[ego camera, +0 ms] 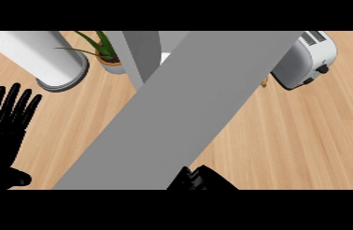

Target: Pick up the wine, place it into the cabinet and close the cabinet

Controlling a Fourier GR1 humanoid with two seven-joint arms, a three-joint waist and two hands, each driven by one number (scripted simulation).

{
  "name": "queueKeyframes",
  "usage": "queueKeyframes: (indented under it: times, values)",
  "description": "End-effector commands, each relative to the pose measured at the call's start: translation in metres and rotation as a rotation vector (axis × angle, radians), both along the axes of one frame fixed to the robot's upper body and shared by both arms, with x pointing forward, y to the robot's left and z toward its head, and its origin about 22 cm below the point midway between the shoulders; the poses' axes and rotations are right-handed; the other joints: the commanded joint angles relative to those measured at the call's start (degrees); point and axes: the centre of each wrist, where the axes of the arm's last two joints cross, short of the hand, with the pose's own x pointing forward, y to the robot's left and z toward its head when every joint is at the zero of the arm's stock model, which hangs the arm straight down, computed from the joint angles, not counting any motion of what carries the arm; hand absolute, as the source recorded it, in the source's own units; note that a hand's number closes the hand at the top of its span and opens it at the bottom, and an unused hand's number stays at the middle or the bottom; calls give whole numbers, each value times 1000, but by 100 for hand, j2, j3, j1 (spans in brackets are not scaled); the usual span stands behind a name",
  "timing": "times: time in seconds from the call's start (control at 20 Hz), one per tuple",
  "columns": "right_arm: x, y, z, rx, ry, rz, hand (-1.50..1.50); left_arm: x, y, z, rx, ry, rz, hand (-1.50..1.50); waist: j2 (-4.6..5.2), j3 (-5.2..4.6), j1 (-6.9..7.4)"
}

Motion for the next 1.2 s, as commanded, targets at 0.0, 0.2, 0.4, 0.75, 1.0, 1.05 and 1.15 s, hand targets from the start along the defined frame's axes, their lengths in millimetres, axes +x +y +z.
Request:
queueKeyframes:
  times: [0.0,0.2,0.4,0.75,1.0,1.05,1.15]
  values:
    - [15,51,24,5,-1,11,150,1,7,5,-11,3,8,-150,-12,5,-1]
    - [51,73,49,0,33,-9,150,0,17,0,6,0,23,-150,4,18,-90]
    - [79,87,47,21,58,-33,150,11,12,2,6,-9,23,-150,10,23,-155]
    - [121,68,40,71,147,-55,150,-1,45,-9,0,8,42,-150,6,26,-233]
    - [150,68,3,78,211,-119,150,-8,33,3,10,-6,43,-150,2,28,-176]
    - [141,75,15,79,211,-142,150,-11,35,3,24,13,37,-150,-9,28,-189]
    - [154,57,-25,73,200,-135,150,8,34,11,11,9,50,-150,7,30,-238]
